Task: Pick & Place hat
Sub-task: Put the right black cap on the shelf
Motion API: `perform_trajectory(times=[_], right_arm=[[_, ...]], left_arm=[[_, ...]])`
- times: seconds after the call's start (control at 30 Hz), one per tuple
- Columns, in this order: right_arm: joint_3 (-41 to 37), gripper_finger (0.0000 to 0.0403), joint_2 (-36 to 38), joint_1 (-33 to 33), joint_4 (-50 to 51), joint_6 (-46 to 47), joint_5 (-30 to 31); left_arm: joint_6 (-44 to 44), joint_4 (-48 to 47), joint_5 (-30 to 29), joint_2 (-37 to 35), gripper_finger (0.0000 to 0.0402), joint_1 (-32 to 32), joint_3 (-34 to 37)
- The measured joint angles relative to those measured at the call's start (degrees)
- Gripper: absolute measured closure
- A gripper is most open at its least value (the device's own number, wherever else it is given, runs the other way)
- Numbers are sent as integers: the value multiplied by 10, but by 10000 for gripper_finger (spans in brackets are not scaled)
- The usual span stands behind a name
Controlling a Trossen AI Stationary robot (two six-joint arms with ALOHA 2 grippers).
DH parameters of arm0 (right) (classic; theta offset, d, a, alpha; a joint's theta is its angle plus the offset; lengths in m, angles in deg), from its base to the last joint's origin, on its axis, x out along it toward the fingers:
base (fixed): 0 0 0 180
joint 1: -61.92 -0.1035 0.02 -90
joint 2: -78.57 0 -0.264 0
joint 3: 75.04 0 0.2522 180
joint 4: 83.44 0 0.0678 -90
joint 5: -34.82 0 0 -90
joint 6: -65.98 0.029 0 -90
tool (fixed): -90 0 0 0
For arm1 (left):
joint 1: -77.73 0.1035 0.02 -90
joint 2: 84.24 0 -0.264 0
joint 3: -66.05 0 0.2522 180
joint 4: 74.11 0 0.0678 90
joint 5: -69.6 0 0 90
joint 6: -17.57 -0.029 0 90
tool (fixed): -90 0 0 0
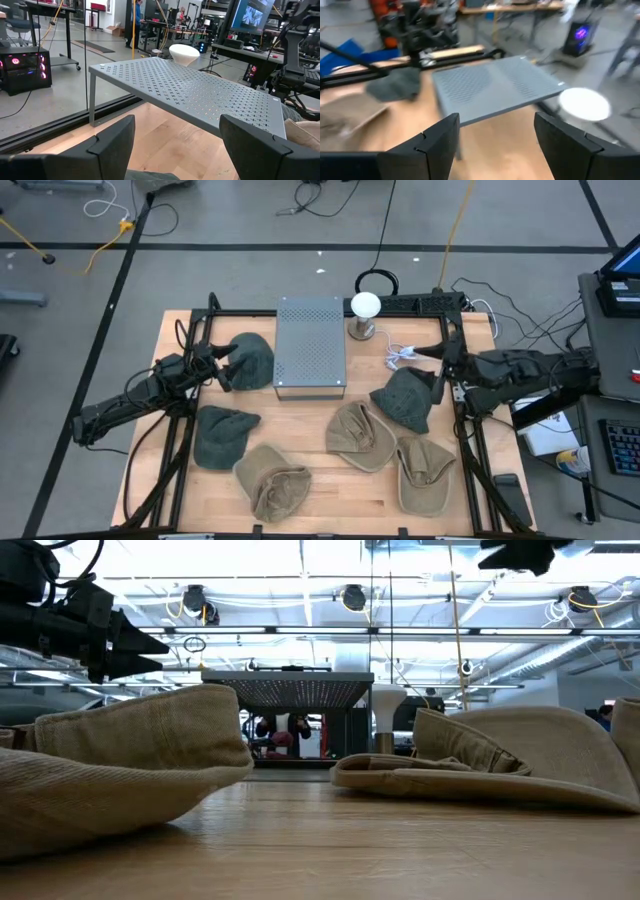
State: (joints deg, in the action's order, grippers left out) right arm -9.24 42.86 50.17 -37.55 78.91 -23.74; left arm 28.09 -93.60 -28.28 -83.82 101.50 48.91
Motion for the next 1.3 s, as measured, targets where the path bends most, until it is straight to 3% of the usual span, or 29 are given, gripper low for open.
perform_trajectory(times=[0.4,0.67,0.97,1.3], right_arm=[[199,151,-138,0,229,89,-121],[314,151,-223,0,368,90,-127],[386,151,-292,0,440,136,-226],[443,151,-366,0,547,139,-227]], left_arm=[[0,0,0,0,107,0,0],[0,0,0,0,107,0,0],[0,0,0,0,108,0,0],[0,0,0,0,108,0,0]])
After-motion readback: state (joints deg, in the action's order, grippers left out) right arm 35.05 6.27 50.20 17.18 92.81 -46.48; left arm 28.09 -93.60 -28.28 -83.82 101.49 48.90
